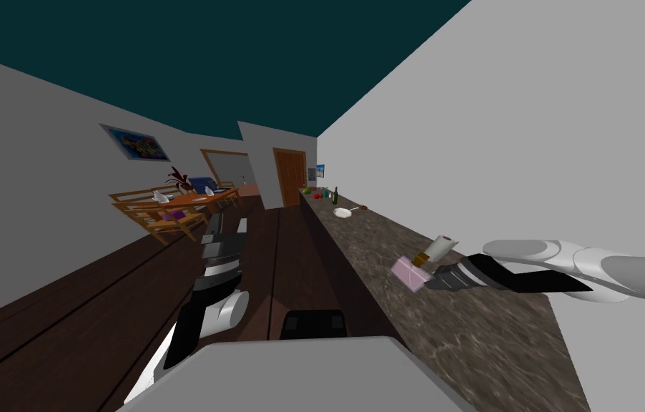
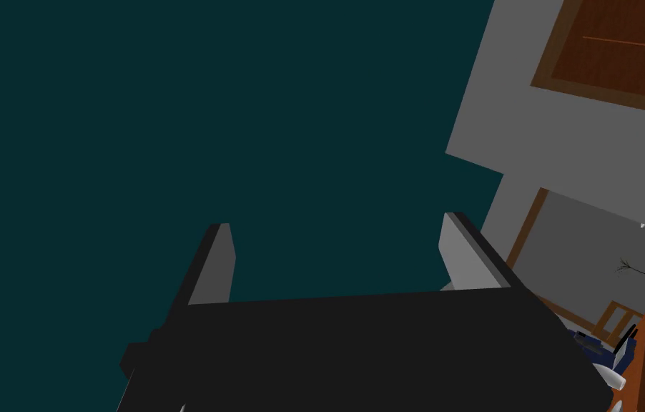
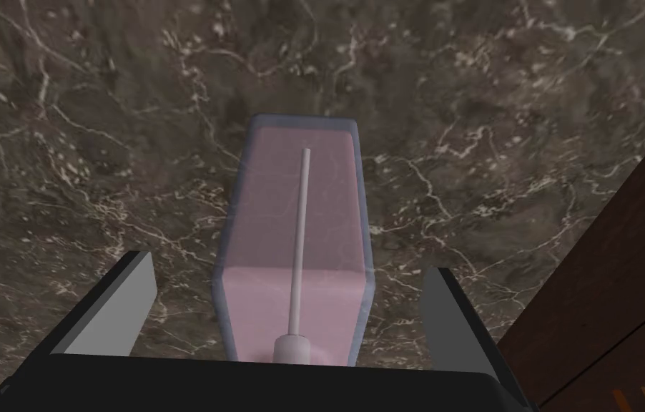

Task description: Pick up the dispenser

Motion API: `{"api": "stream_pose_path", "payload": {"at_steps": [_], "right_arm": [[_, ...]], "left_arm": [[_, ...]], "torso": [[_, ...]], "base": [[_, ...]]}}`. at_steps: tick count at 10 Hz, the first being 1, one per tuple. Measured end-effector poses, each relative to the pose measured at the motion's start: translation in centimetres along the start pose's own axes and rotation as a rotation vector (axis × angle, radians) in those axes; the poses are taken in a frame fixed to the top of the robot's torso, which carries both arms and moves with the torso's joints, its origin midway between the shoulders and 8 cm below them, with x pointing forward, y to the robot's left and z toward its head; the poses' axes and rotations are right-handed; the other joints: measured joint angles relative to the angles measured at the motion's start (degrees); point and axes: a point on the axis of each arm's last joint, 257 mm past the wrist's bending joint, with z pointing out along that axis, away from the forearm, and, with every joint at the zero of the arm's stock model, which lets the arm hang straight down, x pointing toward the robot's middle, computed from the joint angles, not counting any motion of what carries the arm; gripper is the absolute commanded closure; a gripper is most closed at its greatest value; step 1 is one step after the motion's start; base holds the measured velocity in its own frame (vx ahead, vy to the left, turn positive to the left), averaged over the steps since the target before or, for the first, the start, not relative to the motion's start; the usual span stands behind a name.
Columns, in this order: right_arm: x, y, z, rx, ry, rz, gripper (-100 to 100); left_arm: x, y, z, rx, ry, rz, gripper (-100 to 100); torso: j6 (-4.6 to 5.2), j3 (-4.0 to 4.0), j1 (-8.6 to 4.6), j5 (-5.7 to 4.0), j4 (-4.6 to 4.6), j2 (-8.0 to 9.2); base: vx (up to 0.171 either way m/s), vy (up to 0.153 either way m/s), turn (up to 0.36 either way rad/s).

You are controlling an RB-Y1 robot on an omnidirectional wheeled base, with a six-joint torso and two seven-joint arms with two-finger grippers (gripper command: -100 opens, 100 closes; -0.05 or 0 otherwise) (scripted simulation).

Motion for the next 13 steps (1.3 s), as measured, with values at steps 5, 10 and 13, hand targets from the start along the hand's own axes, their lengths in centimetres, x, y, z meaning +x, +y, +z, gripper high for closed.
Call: {"api": "stream_pose_path", "payload": {"at_steps": [5,10,13], "right_arm": [[2.2,-0.5,0.8,0.015,-0.007,0.060,-100],[3.4,-0.9,1.2,0.027,-0.010,0.093,100],[3.4,-0.8,1.2,0.025,-0.010,0.093,0]], "left_arm": [[0.0,0.0,0.0,0.000,0.000,0.000,0],[0.0,0.0,0.0,0.000,0.000,0.000,0],[0.0,0.0,0.0,0.000,0.000,0.000,0]], "torso": [[-0.06,0.52,-0.31,-0.15,0.20,0.91],[-0.02,0.38,-0.38,-0.20,0.17,0.63],[0.00,0.37,-0.35,-0.14,0.17,0.62]], "base": [[-0.052,-0.005,0.197],[-0.011,-0.004,0.014],[0.000,0.000,0.000]]}}
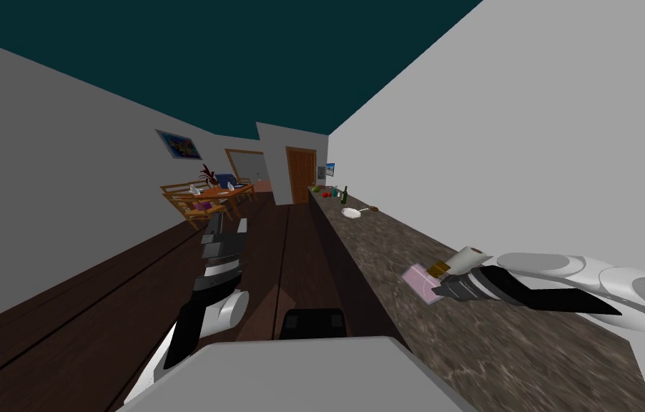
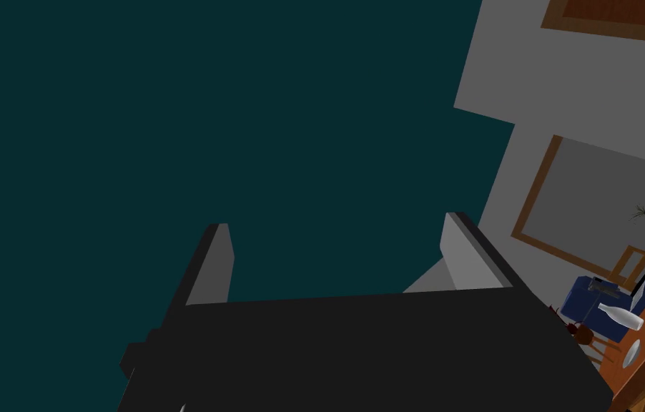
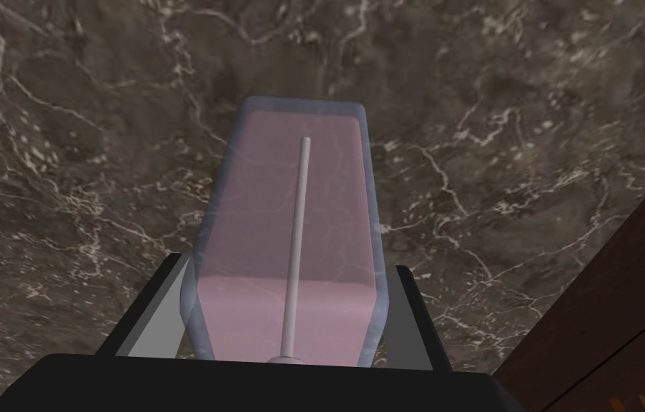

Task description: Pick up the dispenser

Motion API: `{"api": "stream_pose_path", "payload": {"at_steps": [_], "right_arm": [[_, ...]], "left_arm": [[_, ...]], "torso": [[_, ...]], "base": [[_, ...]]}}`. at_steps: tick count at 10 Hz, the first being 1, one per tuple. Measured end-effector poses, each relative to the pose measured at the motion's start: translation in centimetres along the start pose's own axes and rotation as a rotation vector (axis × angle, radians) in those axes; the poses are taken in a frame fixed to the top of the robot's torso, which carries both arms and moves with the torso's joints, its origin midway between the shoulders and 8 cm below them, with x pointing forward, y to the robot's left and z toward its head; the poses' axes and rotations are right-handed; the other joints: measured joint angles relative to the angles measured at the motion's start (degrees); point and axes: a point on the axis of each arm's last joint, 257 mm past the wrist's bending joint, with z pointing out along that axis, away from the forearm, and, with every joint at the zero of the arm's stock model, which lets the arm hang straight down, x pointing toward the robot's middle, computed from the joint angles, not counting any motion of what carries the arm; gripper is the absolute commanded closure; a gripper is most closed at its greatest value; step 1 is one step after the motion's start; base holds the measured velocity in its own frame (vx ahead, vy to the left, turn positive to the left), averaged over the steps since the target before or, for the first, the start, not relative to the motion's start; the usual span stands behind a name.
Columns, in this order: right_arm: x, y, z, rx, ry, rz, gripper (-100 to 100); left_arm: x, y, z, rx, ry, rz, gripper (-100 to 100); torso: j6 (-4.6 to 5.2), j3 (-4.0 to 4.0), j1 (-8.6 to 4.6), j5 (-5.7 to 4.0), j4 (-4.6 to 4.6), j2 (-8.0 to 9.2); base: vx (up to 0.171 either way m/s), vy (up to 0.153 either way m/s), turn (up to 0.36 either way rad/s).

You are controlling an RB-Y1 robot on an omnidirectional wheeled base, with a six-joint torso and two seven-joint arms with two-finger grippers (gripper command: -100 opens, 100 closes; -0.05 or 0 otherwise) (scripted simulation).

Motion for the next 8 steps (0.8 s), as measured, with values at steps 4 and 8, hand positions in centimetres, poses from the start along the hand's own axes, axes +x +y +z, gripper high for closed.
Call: {"api": "stream_pose_path", "payload": {"at_steps": [4,8], "right_arm": [[-1.2,0.3,-0.4,-0.008,0.000,-0.028,100],[-2.7,1.0,-1.0,-0.020,0.007,-0.081,0]], "left_arm": [[0.0,0.0,0.0,0.000,0.000,0.000,0],[0.0,0.0,0.0,0.000,0.000,0.000,0]], "torso": [[-0.02,-0.08,0.05,0.03,-0.03,-0.13],[0.01,-0.05,0.06,0.05,-0.02,-0.08]], "base": [[0.047,0.008,-0.151],[0.029,0.004,-0.105]]}}
